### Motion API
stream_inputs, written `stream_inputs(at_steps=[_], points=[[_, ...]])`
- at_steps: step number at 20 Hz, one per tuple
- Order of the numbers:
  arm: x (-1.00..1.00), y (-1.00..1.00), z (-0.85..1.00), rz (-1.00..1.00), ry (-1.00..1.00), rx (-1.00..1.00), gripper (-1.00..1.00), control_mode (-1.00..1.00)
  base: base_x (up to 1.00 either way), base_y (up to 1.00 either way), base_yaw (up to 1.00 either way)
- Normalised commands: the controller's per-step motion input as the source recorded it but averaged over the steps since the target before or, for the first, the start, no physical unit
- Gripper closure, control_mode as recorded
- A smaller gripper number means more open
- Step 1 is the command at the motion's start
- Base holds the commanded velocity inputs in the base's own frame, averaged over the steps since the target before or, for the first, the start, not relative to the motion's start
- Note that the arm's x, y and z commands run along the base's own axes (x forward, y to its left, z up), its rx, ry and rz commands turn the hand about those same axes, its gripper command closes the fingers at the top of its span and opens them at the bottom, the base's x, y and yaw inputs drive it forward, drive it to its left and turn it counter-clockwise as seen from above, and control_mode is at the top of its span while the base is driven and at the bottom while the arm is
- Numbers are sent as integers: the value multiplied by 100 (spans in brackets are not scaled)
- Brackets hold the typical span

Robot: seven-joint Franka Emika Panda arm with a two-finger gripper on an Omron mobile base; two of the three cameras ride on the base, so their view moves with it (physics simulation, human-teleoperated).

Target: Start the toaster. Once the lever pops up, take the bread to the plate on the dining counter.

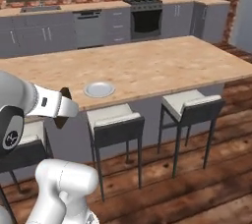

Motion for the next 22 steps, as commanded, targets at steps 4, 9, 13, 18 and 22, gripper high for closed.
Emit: stream_inputs(at_steps=[4,9,13,18,22], points=[[0,0,0,0,0,0,100,100,53,-61,62],[0,0,0,0,0,0,100,100,52,-61,61],[0,0,0,0,0,0,100,100,56,-62,55],[0,0,0,0,0,0,100,100,62,-38,31],[0,0,0,0,0,0,100,100,52,-18,13]])
